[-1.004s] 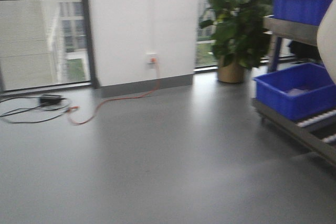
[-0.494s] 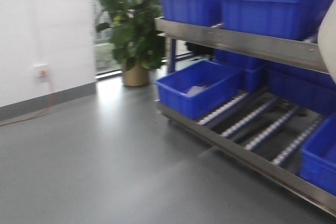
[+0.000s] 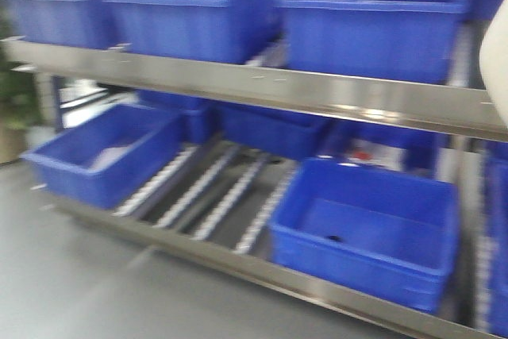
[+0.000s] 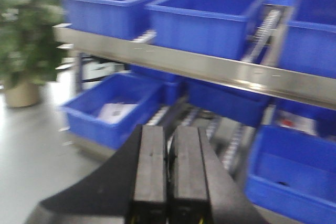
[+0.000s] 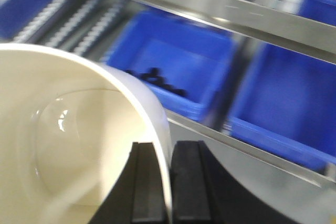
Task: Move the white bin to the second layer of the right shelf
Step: 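Approach the roller shelf and stop in front of it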
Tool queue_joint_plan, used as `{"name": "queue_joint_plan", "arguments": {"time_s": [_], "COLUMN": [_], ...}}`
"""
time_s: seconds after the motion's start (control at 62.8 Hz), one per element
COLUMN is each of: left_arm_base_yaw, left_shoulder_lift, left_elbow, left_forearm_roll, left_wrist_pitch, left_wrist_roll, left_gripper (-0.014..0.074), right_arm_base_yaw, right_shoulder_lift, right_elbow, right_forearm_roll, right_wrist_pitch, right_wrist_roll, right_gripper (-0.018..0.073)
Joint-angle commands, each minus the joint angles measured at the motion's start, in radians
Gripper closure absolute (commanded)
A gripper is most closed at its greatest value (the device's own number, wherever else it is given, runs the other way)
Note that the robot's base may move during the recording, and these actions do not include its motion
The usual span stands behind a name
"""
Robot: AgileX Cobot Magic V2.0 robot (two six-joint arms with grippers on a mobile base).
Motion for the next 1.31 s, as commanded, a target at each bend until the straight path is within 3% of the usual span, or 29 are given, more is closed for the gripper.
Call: {"name": "queue_joint_plan", "arguments": {"time_s": [0.0,1.29], "left_arm_base_yaw": [-0.007,-0.007], "left_shoulder_lift": [-0.018,-0.018], "left_elbow": [0.028,0.028], "left_forearm_roll": [-0.001,-0.001], "left_wrist_pitch": [-0.083,-0.083], "left_wrist_roll": [-0.005,-0.005], "left_gripper": [0.0512,0.0512], "right_arm_base_yaw": [-0.003,-0.003], "right_shoulder_lift": [-0.002,-0.002], "right_elbow": [-0.031,-0.031], "right_forearm_roll": [-0.002,-0.002], "right_wrist_pitch": [-0.093,-0.093], "right_wrist_roll": [0.006,0.006], "right_gripper": [0.0504,0.0504]}}
